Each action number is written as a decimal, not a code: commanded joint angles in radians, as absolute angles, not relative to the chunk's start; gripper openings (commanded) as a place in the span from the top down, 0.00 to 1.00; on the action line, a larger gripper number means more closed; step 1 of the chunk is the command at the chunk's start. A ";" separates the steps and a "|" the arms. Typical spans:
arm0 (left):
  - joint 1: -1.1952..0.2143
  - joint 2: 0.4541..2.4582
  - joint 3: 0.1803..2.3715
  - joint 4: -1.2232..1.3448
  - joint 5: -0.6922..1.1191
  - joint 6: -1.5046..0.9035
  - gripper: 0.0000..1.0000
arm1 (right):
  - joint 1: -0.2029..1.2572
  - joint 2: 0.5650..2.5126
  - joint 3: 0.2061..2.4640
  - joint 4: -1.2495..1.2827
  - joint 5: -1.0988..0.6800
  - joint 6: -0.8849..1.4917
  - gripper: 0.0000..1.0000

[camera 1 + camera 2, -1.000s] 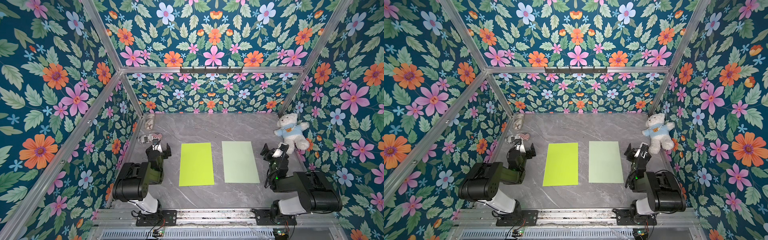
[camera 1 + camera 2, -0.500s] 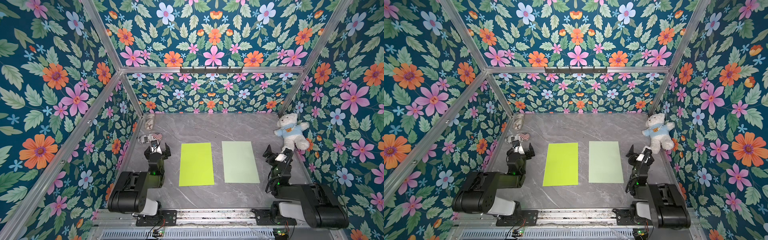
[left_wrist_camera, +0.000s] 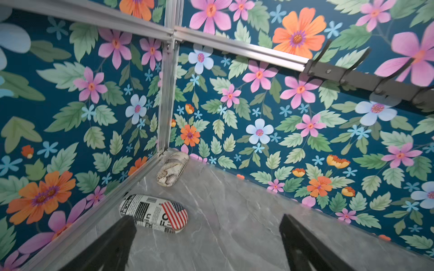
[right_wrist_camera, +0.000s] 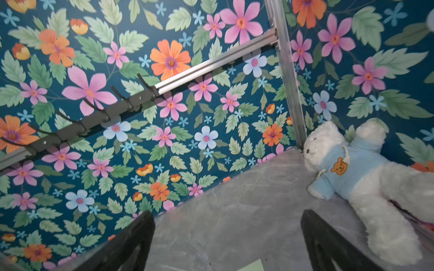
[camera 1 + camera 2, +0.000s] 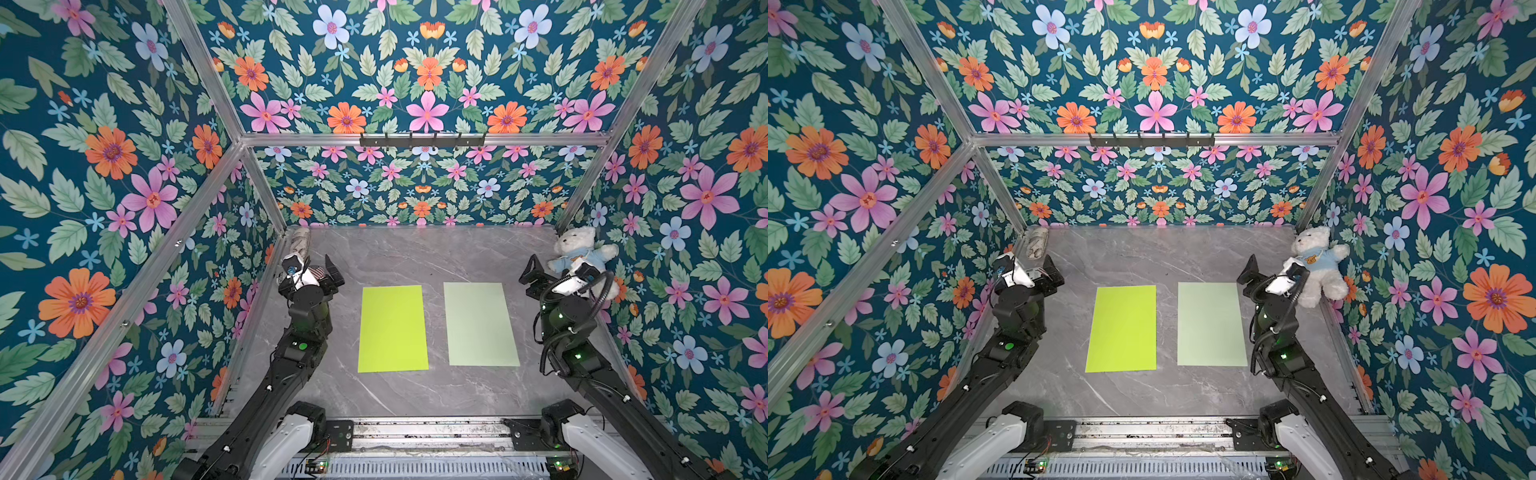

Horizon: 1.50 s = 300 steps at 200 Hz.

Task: Fold the rectangular paper in half along the long edge
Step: Pick up the paper from the center of the board.

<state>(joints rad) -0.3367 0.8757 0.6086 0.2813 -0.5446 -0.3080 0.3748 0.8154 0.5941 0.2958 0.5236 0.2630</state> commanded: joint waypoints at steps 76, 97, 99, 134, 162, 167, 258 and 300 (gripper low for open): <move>-0.335 1.019 0.673 0.113 -0.500 -0.520 0.00 | 0.368 0.775 0.676 -0.002 0.473 0.475 0.01; -0.334 1.107 0.743 0.023 -0.561 -0.545 0.00 | 0.417 0.977 0.820 -0.107 0.600 0.455 0.01; -0.334 1.115 0.752 0.013 -0.566 -0.548 0.00 | 0.425 1.000 0.836 -0.122 0.620 0.458 0.01; -0.334 1.195 0.801 -0.055 -0.558 -0.575 0.00 | 0.506 1.313 1.093 -0.310 0.820 0.563 0.01; -0.334 1.181 0.787 -0.051 -0.486 -0.573 0.03 | 0.506 1.304 1.035 -0.154 0.571 0.457 0.01; -0.334 1.175 0.783 -0.052 -0.474 -0.572 0.06 | 0.507 1.289 1.016 -0.142 0.537 0.461 0.01; -0.334 1.233 0.814 -0.279 -0.066 -0.684 1.00 | 0.671 1.391 0.901 -0.207 0.334 0.524 0.50; -0.257 1.320 0.758 -0.229 0.094 -0.682 1.00 | 0.673 1.457 0.853 -0.040 0.108 0.606 0.55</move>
